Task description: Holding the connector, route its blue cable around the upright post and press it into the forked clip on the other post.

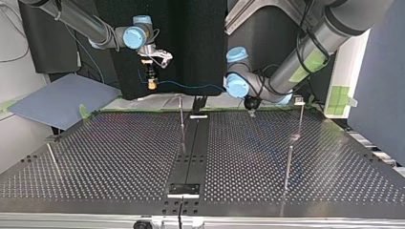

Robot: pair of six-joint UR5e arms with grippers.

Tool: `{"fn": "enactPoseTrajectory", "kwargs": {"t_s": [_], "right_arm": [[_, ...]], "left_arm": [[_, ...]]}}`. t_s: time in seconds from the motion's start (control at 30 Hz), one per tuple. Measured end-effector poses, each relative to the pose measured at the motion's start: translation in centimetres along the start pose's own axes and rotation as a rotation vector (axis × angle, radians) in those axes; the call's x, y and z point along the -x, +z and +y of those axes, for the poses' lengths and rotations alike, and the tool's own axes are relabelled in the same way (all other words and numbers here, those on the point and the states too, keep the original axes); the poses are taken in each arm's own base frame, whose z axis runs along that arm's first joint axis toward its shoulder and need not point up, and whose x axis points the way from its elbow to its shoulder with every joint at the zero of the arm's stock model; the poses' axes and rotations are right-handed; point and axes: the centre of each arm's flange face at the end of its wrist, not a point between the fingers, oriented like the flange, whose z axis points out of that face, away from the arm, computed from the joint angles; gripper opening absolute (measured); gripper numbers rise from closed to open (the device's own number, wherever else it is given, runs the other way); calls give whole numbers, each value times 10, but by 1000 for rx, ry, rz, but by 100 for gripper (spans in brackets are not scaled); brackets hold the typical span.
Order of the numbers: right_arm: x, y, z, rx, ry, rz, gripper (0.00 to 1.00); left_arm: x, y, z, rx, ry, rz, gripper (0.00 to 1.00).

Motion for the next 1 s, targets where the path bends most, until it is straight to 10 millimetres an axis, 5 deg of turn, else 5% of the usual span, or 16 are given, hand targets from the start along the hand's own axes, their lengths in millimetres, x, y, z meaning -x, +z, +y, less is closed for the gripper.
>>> {"fn": "enactPoseTrajectory", "kwargs": {"t_s": [0.57, 1.0], "right_arm": [[0, 0, 0, 0, 0, -3, 0], [1, -1, 0, 0, 0, -9, 0]], "left_arm": [[-50, 16, -45, -98, 32, 55, 100], [-53, 11, -63, -198, -52, 38, 100]]}}
